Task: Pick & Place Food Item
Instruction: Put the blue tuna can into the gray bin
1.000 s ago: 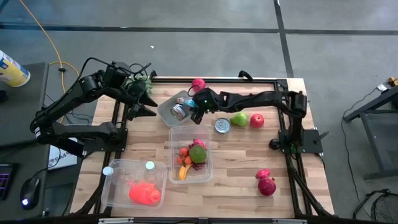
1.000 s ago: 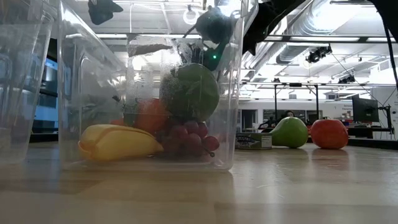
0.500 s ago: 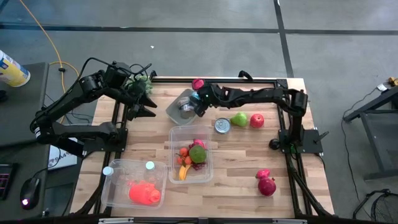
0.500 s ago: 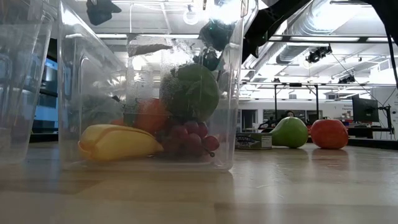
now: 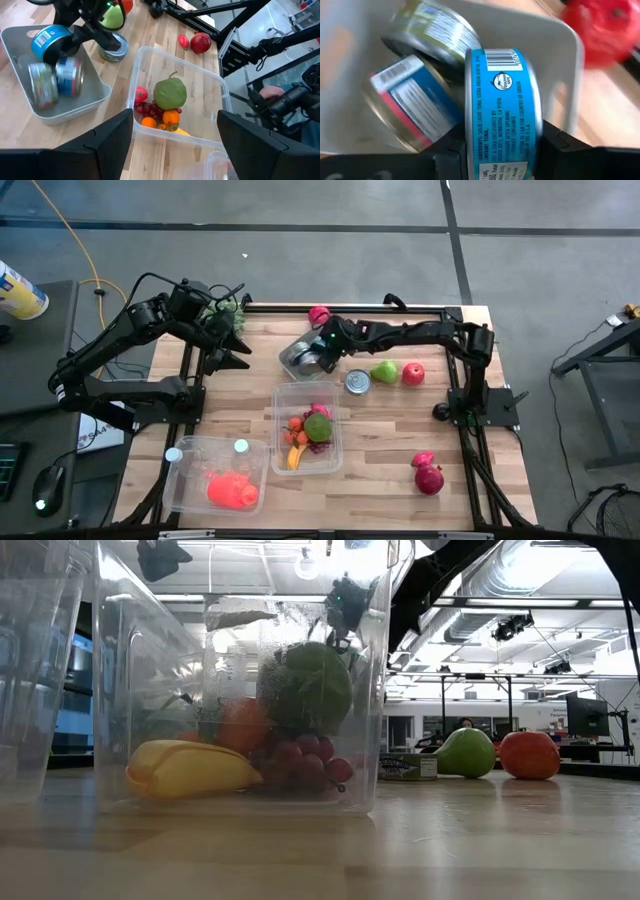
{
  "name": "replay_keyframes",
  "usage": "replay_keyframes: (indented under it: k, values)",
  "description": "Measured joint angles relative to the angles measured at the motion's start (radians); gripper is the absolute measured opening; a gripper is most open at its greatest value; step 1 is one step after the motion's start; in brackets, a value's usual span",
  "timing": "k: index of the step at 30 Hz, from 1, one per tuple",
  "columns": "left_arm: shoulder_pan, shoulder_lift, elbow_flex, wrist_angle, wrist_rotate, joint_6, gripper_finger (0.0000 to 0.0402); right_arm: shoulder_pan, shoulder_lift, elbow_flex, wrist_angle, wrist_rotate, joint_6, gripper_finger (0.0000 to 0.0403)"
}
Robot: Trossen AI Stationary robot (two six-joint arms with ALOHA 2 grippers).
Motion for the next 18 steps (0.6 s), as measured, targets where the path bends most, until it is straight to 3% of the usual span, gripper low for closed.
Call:
replay_keyframes:
  k: [5,18]
  values:
    - [0.000,0.000,0.000,0.000,0.000,0.001,0.0281,-0.004,0.000,0.000,0.037,-0.106,0.001,0.0135]
    - [0.000,0.000,0.000,-0.014,0.000,0.003,0.0281,0.021,-0.012,0.000,0.033,0.038,0.011,0.0214]
